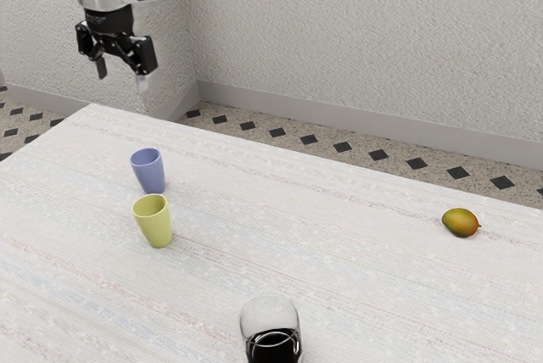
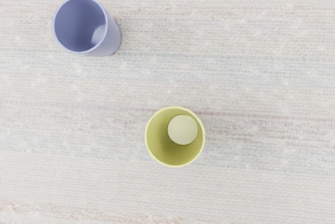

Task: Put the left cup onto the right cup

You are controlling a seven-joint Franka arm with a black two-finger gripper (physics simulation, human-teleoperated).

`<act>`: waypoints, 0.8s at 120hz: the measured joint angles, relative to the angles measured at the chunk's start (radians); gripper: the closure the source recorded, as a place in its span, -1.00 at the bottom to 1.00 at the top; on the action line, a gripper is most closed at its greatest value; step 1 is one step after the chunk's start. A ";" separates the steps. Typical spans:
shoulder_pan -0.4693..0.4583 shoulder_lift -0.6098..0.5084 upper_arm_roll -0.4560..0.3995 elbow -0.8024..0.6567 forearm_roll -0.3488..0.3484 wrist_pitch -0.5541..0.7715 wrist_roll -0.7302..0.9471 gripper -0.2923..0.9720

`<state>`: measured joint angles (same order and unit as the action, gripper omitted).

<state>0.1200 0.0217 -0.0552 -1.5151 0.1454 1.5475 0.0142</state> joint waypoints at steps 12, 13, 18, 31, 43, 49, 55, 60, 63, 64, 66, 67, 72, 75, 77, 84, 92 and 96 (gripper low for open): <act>0.013 0.002 0.002 -0.002 0.002 0.007 -0.001 -0.54; 0.014 0.003 0.002 -0.003 0.003 0.010 -0.001 -0.54; 0.015 0.016 0.002 -0.006 0.011 0.027 -0.001 -0.54; -0.036 0.084 0.048 -0.007 0.013 0.084 0.002 -0.54; -0.046 0.147 0.100 -0.008 0.001 0.138 0.009 -0.54; -0.040 0.156 0.111 -0.023 -0.004 0.158 0.012 -0.54; -0.039 0.159 0.121 -0.042 -0.007 0.179 0.014 -0.54; -0.037 0.160 0.127 -0.065 -0.009 0.200 0.016 -0.54; -0.037 0.161 0.131 -0.079 -0.011 0.215 0.018 -0.54; -0.037 0.161 0.132 -0.083 -0.011 0.220 0.018 -0.54; -0.036 0.162 0.135 -0.090 -0.012 0.230 0.019 -0.54; -0.036 0.163 0.135 -0.093 -0.012 0.235 0.019 -0.54; -0.032 0.170 0.138 -0.103 -0.015 0.256 0.022 -0.54; -0.029 0.176 0.139 -0.106 -0.018 0.268 0.023 -0.54; -0.027 0.181 0.140 -0.110 -0.021 0.276 0.024 -0.54; -0.025 0.190 0.141 -0.140 -0.027 0.314 0.027 -0.54; -0.024 0.203 0.141 -0.158 -0.032 0.353 0.030 -0.54; -0.023 0.211 0.141 -0.162 -0.033 0.370 0.033 -0.54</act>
<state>0.0965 0.2331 0.0863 -1.6770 0.1126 1.9177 0.0470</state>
